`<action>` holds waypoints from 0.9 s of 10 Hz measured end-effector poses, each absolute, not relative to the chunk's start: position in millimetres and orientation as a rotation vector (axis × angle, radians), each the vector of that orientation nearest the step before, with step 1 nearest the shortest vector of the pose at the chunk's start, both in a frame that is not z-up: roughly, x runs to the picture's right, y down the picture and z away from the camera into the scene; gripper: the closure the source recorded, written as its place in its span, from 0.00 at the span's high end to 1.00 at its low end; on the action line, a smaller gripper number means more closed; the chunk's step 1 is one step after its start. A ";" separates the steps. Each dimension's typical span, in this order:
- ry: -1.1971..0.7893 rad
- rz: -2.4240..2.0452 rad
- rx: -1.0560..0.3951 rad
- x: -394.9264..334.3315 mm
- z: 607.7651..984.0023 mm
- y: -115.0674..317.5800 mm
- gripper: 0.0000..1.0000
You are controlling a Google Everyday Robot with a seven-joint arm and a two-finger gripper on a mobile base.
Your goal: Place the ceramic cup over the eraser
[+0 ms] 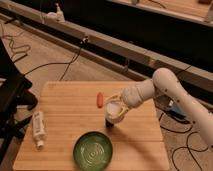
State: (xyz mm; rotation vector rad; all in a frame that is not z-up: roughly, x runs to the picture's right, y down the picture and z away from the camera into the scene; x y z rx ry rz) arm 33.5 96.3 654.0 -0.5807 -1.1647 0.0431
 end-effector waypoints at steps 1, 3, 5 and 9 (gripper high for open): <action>-1.169 0.053 -0.589 33.2 658.2 99.1 0.00; -1.186 0.066 -0.603 30.3 665.3 104.2 0.00; -1.199 0.068 -0.607 28.1 668.4 106.3 0.00; -1.245 0.082 -0.647 19.4 686.9 113.9 0.10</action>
